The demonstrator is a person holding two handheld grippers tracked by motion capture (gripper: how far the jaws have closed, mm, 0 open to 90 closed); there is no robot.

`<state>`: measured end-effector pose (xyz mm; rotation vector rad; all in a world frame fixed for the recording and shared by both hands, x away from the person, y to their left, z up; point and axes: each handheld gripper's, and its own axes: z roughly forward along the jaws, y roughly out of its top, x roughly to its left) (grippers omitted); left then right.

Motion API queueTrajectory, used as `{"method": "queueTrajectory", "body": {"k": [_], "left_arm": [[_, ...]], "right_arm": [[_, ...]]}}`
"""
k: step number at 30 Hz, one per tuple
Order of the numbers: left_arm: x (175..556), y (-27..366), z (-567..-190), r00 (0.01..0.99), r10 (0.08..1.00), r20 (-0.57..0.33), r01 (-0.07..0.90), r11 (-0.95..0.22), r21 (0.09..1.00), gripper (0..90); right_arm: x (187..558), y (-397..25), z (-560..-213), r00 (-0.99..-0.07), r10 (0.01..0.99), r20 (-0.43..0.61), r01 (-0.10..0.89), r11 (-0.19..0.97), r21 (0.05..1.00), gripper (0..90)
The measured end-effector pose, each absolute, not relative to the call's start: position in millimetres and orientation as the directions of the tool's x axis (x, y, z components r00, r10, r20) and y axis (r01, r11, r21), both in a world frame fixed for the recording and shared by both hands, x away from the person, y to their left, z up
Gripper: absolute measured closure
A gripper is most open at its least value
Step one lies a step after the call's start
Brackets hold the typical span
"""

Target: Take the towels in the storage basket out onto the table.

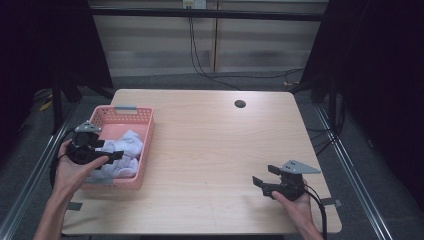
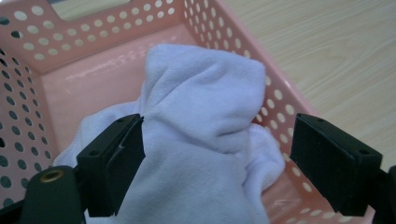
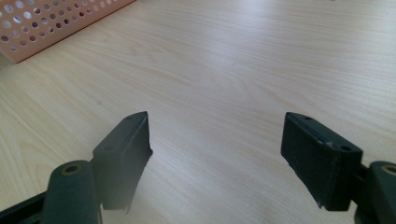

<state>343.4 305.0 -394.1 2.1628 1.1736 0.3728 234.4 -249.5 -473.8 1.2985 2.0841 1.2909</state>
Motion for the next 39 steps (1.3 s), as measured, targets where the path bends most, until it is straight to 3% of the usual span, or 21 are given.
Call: {"method": "queueTrajectory", "body": {"k": [4, 16, 22, 26, 32, 39], "left_arm": [[351.3, 312.0, -400.5, 0.560, 0.825, -0.077, 0.657, -0.385, 0.648, 15.6], [375.1, 306.8, -425.3, 0.561, 0.827, -0.047, 0.734, -0.470, 0.490, 13.8], [383.6, 302.7, -444.1, 0.575, 0.815, -0.079, 0.778, -0.514, 0.360, 0.0], [385.0, 301.6, -448.8, 0.573, 0.815, -0.089, 0.781, -0.509, 0.361, 0.0], [389.9, 286.6, -455.4, 0.596, 0.801, -0.053, 0.782, -0.564, 0.265, 0.0], [398.8, 280.3, -464.8, 0.589, 0.804, -0.079, 0.803, -0.571, 0.171, 15.1]], "right_arm": [[234.8, -248.9, -474.5, -0.508, 0.849, 0.145, 0.519, 0.168, 0.838, 23.9], [236.2, -246.4, -476.4, -0.498, 0.860, 0.115, 0.530, 0.196, 0.825, 24.4], [235.6, -246.2, -476.3, -0.506, 0.854, 0.120, 0.530, 0.199, 0.824, 24.3], [235.8, -246.4, -476.5, -0.511, 0.852, 0.118, 0.530, 0.204, 0.823, 24.4], [237.9, -245.3, -477.1, -0.514, 0.850, 0.119, 0.530, 0.205, 0.823, 24.3], [233.0, -244.1, -474.1, -0.531, 0.842, 0.095, 0.500, 0.221, 0.837, 24.8]]}}
